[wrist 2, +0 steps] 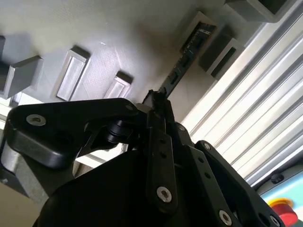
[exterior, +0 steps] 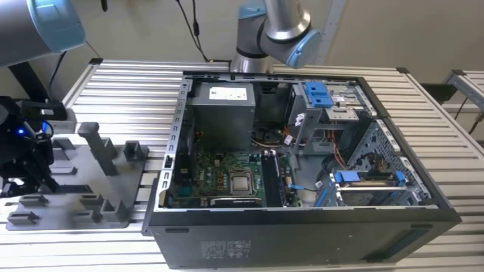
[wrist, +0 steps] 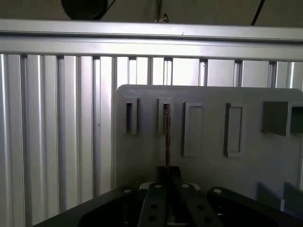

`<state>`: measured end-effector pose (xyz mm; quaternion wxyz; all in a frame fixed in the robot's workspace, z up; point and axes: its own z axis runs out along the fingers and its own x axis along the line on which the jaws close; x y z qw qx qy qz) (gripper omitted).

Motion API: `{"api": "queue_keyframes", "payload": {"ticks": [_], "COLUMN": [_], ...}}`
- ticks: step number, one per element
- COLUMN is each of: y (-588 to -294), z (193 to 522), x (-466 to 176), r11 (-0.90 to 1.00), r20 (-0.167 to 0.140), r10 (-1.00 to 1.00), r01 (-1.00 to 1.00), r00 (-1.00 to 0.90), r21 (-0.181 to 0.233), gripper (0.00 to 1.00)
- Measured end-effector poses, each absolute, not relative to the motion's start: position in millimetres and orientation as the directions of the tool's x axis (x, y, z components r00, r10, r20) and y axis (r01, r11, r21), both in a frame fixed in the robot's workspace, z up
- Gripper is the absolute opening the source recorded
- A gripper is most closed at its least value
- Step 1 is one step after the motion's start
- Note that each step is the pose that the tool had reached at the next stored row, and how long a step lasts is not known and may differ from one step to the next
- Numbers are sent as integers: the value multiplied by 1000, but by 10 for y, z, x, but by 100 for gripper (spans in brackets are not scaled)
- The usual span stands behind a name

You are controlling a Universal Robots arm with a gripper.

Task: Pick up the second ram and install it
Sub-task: 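Pick up the second ram and move it above second insertion slot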

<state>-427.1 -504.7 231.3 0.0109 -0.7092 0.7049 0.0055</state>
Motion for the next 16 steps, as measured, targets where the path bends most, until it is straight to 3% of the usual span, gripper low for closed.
{"api": "queue_keyframes", "payload": {"ticks": [16], "y": [-5047], "z": [2609], "x": [-4271], "r11": [-6], "r20": [-23], "r10": [-1000], "r01": [-1000], "r00": [6], "r21": [-8], "gripper": [14]}}
